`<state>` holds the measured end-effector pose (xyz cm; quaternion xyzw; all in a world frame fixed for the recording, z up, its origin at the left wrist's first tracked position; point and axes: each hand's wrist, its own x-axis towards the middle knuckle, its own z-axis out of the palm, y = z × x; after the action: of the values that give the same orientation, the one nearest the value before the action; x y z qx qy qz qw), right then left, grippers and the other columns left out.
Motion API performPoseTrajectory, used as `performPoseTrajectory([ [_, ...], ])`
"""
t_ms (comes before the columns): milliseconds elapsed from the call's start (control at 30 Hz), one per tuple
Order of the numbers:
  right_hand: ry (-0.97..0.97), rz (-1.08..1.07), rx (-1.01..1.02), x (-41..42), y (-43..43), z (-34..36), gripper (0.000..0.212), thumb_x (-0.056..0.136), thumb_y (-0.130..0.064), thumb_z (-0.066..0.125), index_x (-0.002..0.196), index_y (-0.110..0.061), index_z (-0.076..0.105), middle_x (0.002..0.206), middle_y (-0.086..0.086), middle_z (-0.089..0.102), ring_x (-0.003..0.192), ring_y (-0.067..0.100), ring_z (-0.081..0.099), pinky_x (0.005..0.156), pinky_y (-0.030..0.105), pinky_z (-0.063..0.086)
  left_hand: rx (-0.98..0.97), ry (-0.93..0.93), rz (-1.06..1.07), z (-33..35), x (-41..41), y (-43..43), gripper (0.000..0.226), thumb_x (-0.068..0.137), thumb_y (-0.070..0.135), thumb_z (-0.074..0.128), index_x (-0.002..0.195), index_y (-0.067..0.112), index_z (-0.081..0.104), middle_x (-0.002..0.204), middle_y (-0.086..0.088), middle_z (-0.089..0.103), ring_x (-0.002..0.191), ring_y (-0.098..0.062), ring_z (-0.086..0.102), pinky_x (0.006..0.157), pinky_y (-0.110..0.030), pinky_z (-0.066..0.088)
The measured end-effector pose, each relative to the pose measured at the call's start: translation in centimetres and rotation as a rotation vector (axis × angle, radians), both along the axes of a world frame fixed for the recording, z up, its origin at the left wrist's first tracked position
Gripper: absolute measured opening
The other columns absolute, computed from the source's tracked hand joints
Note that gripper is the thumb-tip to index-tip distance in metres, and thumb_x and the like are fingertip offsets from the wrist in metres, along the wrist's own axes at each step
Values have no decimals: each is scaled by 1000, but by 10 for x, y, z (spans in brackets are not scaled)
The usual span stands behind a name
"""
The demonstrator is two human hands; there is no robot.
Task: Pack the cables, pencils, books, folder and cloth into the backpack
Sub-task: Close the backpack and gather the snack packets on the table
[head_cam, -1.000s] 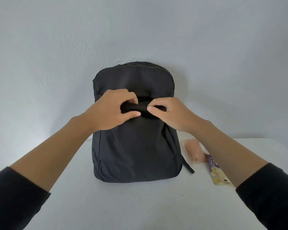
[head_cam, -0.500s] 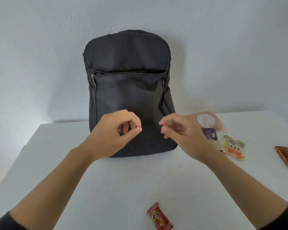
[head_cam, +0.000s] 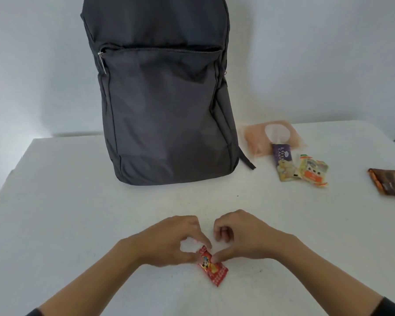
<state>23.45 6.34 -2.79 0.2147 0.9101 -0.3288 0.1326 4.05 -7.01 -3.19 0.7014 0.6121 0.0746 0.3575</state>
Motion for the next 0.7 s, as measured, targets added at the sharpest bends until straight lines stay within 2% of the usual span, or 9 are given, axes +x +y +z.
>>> performPoseTrajectory([
  [100,11,21,0,1,1,-2,36,75,-55,82,90,-28,64,88,-13,59,81,7,54,69,20,44,-31,19,-19,-1,10,-1,37,92,58,65,124,38,66,115,20,54,102,-1,49,91,-20,44],
  [200,23,-22,-26,-1,7,-4,34,81,-56,77,91,-28,64,90,-10,62,83,11,57,73,27,51,-42,35,13,-5,10,0,34,95,58,62,119,34,62,119,18,56,104,-2,50,96,-23,45],
  [267,25,-55,-39,-5,13,-4,32,85,-56,74,92,-26,65,89,-10,63,82,12,59,72,29,51,-37,48,75,-6,5,2,28,97,53,60,119,36,59,122,18,59,104,-3,51,96,-20,44],
  [367,64,-68,-32,-20,28,8,22,92,-52,68,91,-30,66,89,-12,64,81,10,59,69,20,46,58,69,227,7,-8,14,10,100,41,61,109,36,58,116,18,62,100,-7,54,93,-15,45],
  [467,222,-145,-38,-33,48,34,20,95,-48,66,95,-29,70,88,-11,67,77,9,64,67,21,51,294,-3,310,37,-29,28,10,98,29,67,96,31,58,97,19,60,89,-8,58,82,-24,54],
  [533,397,-237,-73,-39,63,55,15,96,-42,67,93,-28,71,83,-8,68,71,9,65,66,21,52,552,-47,345,70,-44,38,15,96,23,69,98,30,56,93,20,58,83,-6,57,72,-19,49],
  [633,625,-412,-87,-47,88,79,10,94,-39,69,90,-31,71,81,-6,69,70,16,68,71,36,58,842,-86,451,127,-62,58,17,99,30,64,114,31,56,106,24,62,98,-6,61,77,-13,47],
  [700,721,-440,28,-57,101,91,6,93,-41,68,96,-36,69,86,-10,69,77,14,67,72,34,57,1016,-33,510,155,-76,70,20,103,29,58,122,24,59,113,16,64,103,-10,60,81,-13,45],
])
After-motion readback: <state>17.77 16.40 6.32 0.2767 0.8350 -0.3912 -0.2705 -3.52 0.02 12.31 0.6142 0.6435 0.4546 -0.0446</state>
